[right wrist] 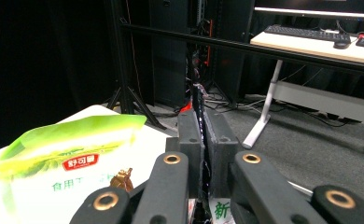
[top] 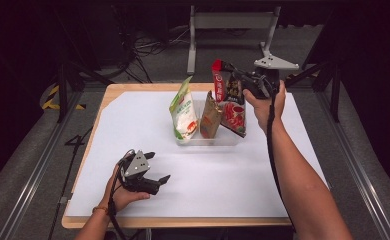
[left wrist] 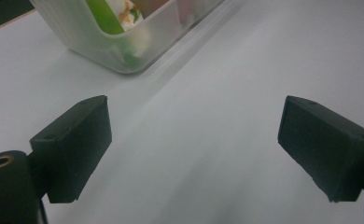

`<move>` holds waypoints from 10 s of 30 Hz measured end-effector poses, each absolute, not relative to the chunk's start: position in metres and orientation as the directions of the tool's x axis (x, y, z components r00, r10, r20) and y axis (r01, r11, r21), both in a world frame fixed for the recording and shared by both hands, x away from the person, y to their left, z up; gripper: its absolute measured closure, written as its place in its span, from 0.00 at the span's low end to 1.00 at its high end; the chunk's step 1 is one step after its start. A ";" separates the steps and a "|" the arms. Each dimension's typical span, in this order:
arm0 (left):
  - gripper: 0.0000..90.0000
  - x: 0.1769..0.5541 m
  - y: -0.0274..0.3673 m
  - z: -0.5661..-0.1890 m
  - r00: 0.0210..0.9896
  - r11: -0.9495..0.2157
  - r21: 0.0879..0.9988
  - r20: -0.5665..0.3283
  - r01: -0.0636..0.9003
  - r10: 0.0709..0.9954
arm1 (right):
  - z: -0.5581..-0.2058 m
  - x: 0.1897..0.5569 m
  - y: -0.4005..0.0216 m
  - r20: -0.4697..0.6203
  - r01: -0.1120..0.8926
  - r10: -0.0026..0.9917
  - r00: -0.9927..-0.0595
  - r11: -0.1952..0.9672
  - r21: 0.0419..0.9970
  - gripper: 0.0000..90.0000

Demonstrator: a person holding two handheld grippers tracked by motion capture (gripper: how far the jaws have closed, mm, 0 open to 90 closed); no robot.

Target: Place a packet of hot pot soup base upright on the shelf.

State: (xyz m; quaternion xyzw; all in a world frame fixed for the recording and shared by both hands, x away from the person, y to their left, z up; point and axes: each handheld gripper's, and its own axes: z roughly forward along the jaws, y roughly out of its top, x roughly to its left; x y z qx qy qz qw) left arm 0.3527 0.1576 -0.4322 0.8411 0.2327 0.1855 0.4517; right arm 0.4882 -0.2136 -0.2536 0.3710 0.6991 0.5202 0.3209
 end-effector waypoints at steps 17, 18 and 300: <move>0.11 0.346 0.168 -0.433 0.804 -0.472 0.849 0.101 0.236 0.586 | -0.274 0.503 -0.207 -0.045 0.156 0.850 -0.525 0.148 0.977 0.96; 0.11 0.345 0.169 -0.433 0.803 -0.472 0.849 0.103 0.236 0.587 | -0.276 0.503 -0.206 -0.050 0.146 0.848 -0.528 0.149 0.978 0.96; 0.12 0.352 0.147 -0.442 0.825 -0.544 0.799 0.111 0.258 0.554 | -0.434 0.300 -0.367 -0.206 0.246 0.785 -0.585 0.413 0.877 0.11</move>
